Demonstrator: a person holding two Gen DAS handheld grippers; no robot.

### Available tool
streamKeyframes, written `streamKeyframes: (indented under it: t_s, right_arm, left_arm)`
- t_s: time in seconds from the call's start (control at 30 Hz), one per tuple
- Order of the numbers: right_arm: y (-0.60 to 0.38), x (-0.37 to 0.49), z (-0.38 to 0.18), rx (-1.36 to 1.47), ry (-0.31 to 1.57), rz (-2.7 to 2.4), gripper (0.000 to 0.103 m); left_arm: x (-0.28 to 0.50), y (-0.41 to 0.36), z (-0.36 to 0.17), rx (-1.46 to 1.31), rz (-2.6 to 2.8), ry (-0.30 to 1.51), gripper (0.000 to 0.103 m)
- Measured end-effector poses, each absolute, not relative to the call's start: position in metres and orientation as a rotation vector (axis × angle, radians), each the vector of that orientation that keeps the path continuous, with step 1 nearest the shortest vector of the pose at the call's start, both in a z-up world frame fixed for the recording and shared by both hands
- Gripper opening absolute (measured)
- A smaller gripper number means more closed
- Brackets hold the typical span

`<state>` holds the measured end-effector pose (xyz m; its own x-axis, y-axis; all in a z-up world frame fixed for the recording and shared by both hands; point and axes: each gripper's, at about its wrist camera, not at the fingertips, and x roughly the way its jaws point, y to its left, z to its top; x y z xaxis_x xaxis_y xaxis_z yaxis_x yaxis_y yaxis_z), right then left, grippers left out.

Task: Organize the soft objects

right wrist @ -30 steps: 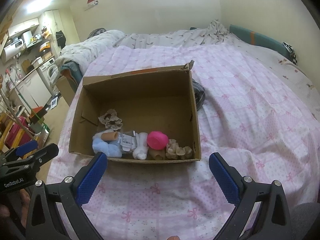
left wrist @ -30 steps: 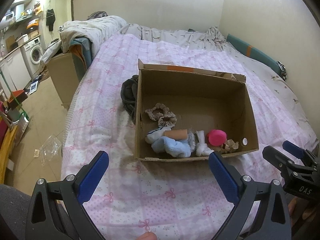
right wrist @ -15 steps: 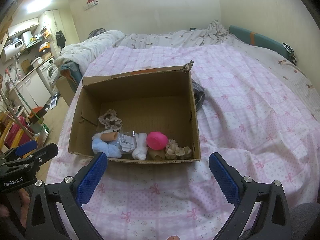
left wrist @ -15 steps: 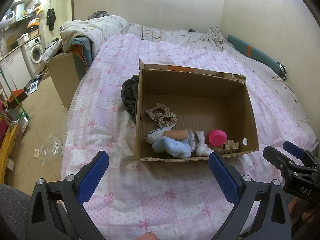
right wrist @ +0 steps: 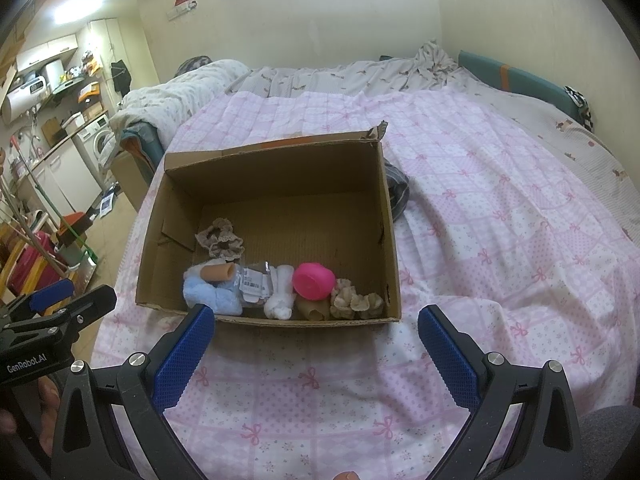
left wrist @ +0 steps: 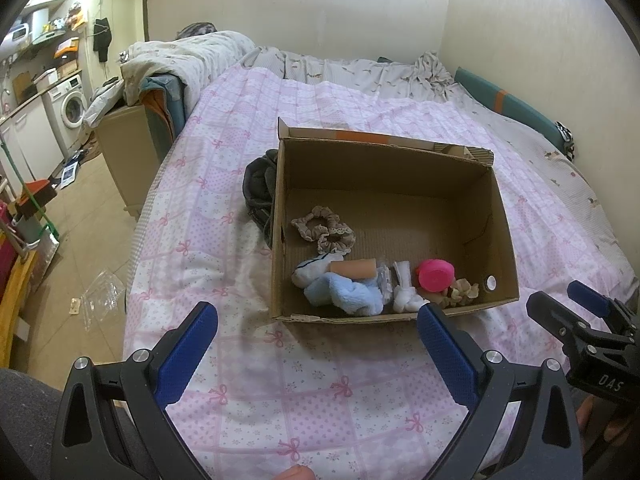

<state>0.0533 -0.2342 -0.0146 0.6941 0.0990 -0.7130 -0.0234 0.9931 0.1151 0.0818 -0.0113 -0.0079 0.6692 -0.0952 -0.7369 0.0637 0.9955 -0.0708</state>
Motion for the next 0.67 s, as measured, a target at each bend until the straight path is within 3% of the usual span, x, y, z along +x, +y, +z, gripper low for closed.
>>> streamKeyframes:
  t_s: [0.67]
  right_arm:
    - [-0.2347, 0.0532, -0.0143, 0.099, 0.800, 0.067, 0.103]
  left_arm:
    - [0.0804, -0.0102, -0.0096, -0.054, -0.100, 0.840, 0.100]
